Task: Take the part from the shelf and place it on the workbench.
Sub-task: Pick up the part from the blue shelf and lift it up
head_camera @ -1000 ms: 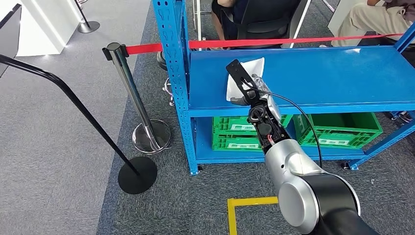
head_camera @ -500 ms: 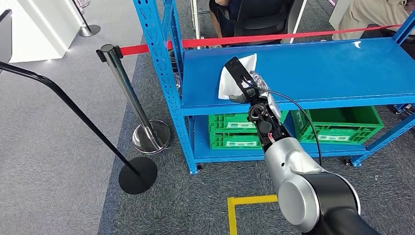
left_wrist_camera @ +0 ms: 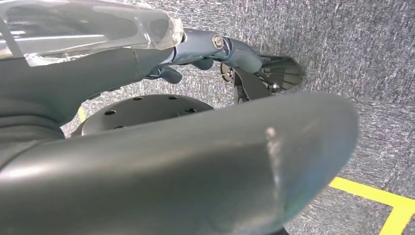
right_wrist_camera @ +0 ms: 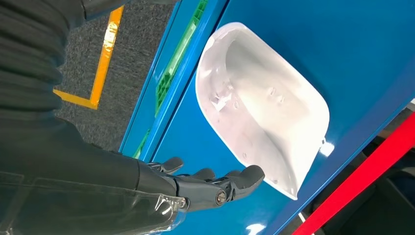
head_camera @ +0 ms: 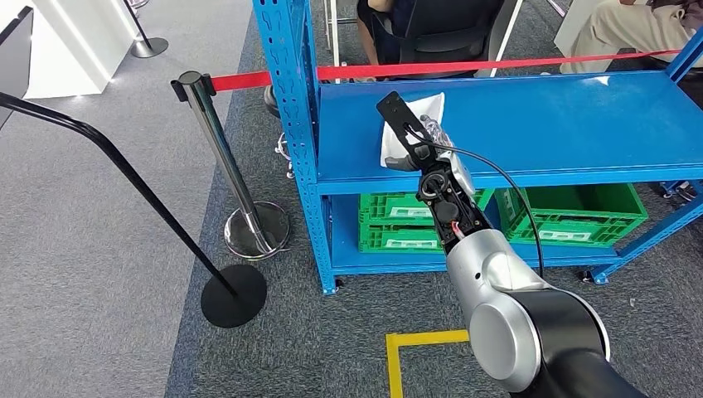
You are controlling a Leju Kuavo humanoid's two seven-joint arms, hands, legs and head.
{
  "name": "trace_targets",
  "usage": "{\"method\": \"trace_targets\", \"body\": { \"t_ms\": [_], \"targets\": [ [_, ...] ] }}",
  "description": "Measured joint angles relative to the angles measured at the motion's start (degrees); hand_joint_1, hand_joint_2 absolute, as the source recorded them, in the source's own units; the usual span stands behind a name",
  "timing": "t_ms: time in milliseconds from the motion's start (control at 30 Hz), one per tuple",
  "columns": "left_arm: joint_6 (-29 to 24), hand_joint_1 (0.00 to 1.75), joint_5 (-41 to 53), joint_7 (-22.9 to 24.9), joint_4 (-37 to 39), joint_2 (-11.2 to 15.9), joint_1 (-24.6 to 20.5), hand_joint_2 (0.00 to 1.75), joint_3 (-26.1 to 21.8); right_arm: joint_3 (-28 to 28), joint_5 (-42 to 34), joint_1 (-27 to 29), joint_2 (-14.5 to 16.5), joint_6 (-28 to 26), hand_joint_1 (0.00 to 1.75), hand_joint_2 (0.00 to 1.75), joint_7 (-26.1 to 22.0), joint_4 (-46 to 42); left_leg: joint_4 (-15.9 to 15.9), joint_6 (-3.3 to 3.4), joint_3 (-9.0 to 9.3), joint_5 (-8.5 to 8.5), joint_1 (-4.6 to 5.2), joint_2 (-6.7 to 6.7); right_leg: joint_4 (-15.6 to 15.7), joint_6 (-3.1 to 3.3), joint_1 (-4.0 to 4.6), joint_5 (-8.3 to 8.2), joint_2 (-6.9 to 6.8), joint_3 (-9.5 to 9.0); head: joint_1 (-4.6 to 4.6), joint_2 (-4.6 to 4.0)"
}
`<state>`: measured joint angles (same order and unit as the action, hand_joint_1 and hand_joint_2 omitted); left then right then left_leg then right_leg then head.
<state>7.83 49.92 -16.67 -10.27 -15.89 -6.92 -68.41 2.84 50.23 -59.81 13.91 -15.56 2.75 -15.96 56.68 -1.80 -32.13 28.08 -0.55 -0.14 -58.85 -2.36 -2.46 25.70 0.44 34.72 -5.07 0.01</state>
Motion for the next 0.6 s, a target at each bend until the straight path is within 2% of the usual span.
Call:
{"method": "trace_targets", "body": {
  "t_ms": [133, 267, 400, 500, 567, 600],
  "targets": [
    [0.02, 0.0, -0.08, 0.7, 0.0, 0.01, 0.0, 0.0, -0.1, 0.01, -0.04, 0.22, 0.08, 0.0, 0.0, 1.75, -0.07, 0.0, 0.0, 0.12, 0.0, -0.03, 0.06, -0.08, 0.06, -0.08, -0.08, -0.05, -0.01, -0.03, 0.0, -0.01],
    [0.19, 0.0, -0.08, 0.68, 0.0, 0.02, 0.0, 0.0, -0.13, 0.02, -0.24, 0.41, 0.06, -0.01, 0.0, 0.0, -0.47, 0.0, -0.02, 0.23, 0.01, -0.08, 0.09, -0.11, 0.07, -0.1, -0.11, -0.08, -0.01, -0.03, -0.01, -0.01],
    [0.89, 0.0, -0.12, 0.6, 0.01, 0.03, 0.0, 0.0, -0.13, 0.02, -0.02, 0.75, 0.02, -0.22, 0.0, 1.75, -0.67, 0.0, -0.06, 0.28, 0.04, -0.12, 0.09, -0.13, 0.07, -0.11, -0.11, -0.1, -0.01, -0.03, -0.02, 0.01],
    [5.02, 0.0, -1.74, 0.57, 0.02, 0.14, 0.01, 0.0, -0.62, 0.03, 0.17, 0.92, -0.04, 0.08, 0.0, 1.75, -1.0, 0.0, 0.11, 0.3, -0.06, 0.0, 0.15, -0.14, 0.18, -0.38, -0.48, -0.22, -0.01, -0.05, -0.03, 0.0],
    [7.94, 0.0, -2.9, 0.86, 0.01, 0.4, 0.04, 0.0, -1.26, 0.03, 0.52, 0.96, -0.01, 0.63, 0.0, 1.75, -1.19, 0.0, 0.12, 0.37, -0.1, 0.08, 0.51, -0.15, 0.54, -0.91, -1.15, -0.46, -0.02, -0.1, -0.07, -0.01],
    [8.73, 0.0, -3.23, 1.04, 0.0, 0.52, 0.04, 0.0, -1.51, 0.02, 0.69, 0.99, 0.0, 0.84, 0.0, 1.75, -1.23, 0.0, -0.45, 0.7, 0.12, -0.14, 0.83, -0.16, 0.61, -1.28, -1.32, -0.92, -0.06, -0.13, -0.12, 0.0]
  ]
}}
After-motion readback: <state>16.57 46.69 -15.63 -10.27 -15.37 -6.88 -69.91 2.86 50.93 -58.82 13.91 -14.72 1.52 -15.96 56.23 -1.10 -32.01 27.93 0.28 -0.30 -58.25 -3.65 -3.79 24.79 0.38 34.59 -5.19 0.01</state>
